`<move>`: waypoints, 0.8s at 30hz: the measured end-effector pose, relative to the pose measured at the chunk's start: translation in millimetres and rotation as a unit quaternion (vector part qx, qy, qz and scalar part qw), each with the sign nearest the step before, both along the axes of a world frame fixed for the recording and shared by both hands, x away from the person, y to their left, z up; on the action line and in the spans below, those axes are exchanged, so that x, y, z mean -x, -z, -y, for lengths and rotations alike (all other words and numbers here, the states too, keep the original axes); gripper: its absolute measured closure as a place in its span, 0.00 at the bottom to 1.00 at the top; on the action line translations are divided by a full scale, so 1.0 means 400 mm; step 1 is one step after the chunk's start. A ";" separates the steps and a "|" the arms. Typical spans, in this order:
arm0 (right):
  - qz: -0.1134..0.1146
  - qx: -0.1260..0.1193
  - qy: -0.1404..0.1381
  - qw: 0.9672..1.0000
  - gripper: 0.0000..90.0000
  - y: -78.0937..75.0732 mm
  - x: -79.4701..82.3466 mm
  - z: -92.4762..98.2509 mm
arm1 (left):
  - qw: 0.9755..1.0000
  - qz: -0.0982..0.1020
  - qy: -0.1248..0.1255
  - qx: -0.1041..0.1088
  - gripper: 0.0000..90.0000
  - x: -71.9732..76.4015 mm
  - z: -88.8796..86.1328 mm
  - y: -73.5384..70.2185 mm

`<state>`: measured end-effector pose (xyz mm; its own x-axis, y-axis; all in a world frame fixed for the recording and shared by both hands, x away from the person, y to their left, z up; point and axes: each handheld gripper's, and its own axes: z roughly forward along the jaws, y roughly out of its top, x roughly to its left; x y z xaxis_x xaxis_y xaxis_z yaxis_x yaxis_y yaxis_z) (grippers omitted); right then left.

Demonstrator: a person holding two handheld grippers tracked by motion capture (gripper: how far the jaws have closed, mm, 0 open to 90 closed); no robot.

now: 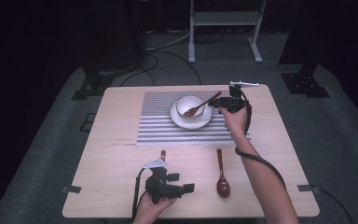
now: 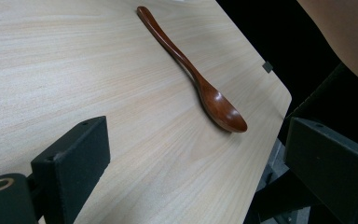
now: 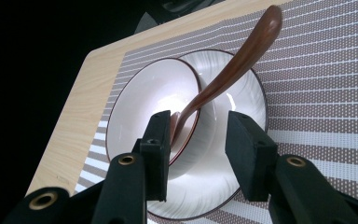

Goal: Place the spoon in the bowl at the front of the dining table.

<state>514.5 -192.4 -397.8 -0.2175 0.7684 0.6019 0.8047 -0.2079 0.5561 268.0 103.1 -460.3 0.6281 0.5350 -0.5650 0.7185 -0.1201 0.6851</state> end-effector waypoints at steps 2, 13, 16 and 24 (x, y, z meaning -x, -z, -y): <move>0.000 0.001 -0.004 1.000 0.66 -0.001 0.003 -0.001 | 1.000 0.000 0.000 -0.001 0.07 0.001 0.000 0.001; 0.000 0.005 -0.026 1.000 0.65 -0.002 0.025 -0.005 | 1.000 0.001 -0.002 -0.001 0.07 -0.001 -0.002 0.002; 0.002 0.005 -0.029 1.000 0.64 -0.002 0.032 -0.004 | 1.000 0.002 -0.003 -0.001 0.07 -0.001 -0.002 0.002; 0.000 0.007 -0.044 0.999 0.63 0.000 0.062 0.012 | 1.000 0.003 -0.003 -0.003 0.07 -0.002 -0.003 0.002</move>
<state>489.9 -197.2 -397.6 -0.2844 0.7545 0.5914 0.8195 -0.1288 0.5584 268.8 104.5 -461.1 0.6275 0.5427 -0.5582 0.7155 -0.1192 0.6884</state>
